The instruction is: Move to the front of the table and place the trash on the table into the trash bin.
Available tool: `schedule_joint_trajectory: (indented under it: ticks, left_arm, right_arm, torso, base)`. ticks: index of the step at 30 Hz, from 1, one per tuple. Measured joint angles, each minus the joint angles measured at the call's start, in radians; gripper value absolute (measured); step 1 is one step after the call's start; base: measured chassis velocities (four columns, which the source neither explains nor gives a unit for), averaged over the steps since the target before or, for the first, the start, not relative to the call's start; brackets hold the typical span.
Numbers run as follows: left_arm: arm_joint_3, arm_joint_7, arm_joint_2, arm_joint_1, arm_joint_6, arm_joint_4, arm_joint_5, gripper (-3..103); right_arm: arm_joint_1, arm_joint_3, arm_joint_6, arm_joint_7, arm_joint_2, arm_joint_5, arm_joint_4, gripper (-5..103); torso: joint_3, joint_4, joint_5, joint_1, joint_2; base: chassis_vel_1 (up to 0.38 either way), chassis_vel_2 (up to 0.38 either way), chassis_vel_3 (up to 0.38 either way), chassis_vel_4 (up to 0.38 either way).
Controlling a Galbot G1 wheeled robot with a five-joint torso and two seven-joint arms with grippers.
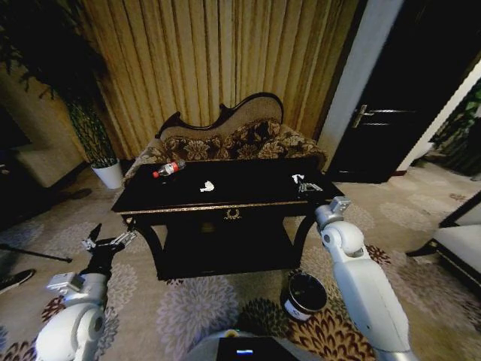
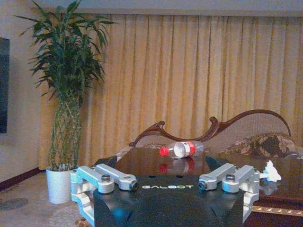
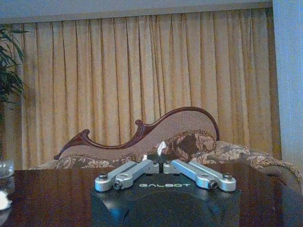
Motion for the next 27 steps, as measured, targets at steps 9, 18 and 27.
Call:
schedule_joint_trajectory:
  ticks: [9, 18, 27]
  left_arm:
    - [-0.003, 0.001, 0.001, 0.003, 0.0, -0.006, 0.0, 100]
    - [0.001, 0.003, -0.004, 0.009, -0.001, -0.008, -0.001, 100]
    - [-0.004, 0.005, -0.003, 0.009, -0.012, -0.003, -0.005, 100]
  right_arm:
    - [-0.024, 0.007, 0.023, 0.0, 0.01, -0.015, -0.009, 0]
    - [-0.132, 0.078, 0.046, 0.0, 0.008, -0.032, -0.064, 0]
    - [-0.279, 0.179, 0.067, 0.0, 0.044, -0.118, -0.149, 0]
  torso:
    - [0.0, -0.0002, -0.0001, -0.001, 0.0]
    - [0.0, -0.0002, 0.0, 0.0, 0.0]
    - [0.0, -0.0003, 0.0001, 0.0, 0.0]
  base:
    - [0.112, -0.114, -0.104, 0.099]
    - [0.0, 0.0, 0.0, 0.0]
    - [0.0, 0.0, 0.0, 0.0]
